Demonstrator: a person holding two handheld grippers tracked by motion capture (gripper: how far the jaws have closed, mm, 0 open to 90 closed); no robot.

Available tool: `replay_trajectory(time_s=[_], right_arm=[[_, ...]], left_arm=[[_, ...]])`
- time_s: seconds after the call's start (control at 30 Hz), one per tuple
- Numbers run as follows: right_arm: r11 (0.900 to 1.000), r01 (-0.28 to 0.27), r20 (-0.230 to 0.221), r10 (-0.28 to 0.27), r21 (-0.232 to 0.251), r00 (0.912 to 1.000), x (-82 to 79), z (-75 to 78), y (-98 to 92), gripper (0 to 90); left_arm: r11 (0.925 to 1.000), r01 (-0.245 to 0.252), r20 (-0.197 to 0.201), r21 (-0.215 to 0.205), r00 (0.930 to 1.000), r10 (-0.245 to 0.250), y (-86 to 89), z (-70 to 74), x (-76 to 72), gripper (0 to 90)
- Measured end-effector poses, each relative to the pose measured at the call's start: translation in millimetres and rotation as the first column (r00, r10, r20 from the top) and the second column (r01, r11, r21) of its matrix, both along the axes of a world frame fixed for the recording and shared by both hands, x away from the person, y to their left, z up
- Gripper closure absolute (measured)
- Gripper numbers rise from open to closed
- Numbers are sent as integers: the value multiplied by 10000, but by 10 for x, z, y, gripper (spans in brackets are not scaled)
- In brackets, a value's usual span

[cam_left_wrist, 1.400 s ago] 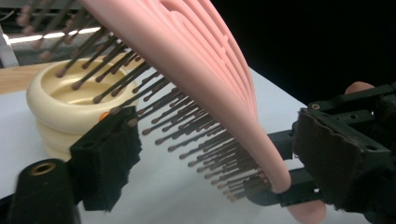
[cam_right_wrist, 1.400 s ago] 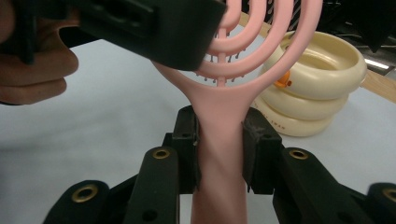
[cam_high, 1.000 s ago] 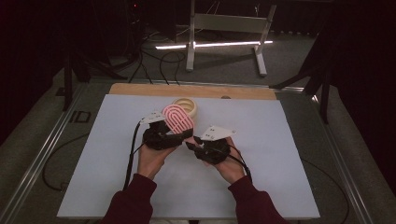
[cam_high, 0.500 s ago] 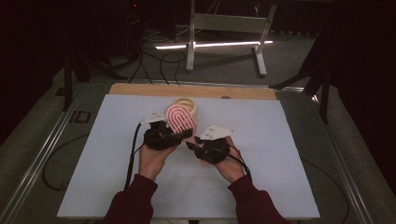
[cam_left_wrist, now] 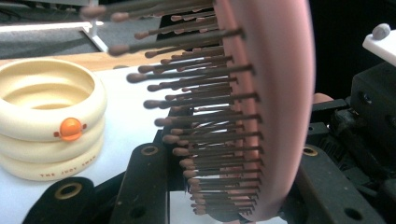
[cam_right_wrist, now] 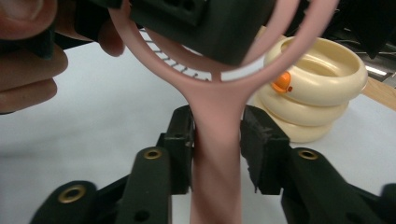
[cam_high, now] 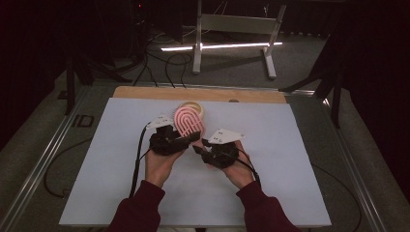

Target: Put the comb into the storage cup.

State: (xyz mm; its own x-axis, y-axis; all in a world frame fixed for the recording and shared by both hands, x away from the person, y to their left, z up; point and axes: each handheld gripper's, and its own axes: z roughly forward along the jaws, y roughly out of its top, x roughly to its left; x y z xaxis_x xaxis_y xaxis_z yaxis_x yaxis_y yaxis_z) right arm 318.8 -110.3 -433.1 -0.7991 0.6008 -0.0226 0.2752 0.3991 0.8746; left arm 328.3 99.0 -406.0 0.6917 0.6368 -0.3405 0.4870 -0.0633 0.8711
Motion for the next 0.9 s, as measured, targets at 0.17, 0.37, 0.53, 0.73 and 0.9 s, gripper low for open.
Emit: replay_trajectory(time_s=[0.17, 0.37, 0.53, 0.73, 0.9], right_arm=[[9996, 65, -44, -64, 280, 10000, 8, 19, -46, 541], [9991, 34, -156, -27, 423, 9999, 9, 27, -97, 473], [9988, 126, -109, -121, 472, 9999, -12, 32, -155, 409], [9971, 530, -133, -523, 554, 9985, -39, 39, -248, 295], [9943, 858, -210, -846, 631, 9962, -52, 30, -334, 187]], left_arm=[[9998, -210, 28, -60, 9998, 210, 38, 14, 3, 652], [9992, -380, 42, -133, 9993, 381, 68, 35, 7, 652], [9986, -491, 51, -174, 9988, 492, 93, 50, 10, 652], [9985, -517, 135, -153, 9986, 519, 104, 81, 14, 652], [9984, -532, 154, -211, 9984, 536, 115, 101, 25, 652]])
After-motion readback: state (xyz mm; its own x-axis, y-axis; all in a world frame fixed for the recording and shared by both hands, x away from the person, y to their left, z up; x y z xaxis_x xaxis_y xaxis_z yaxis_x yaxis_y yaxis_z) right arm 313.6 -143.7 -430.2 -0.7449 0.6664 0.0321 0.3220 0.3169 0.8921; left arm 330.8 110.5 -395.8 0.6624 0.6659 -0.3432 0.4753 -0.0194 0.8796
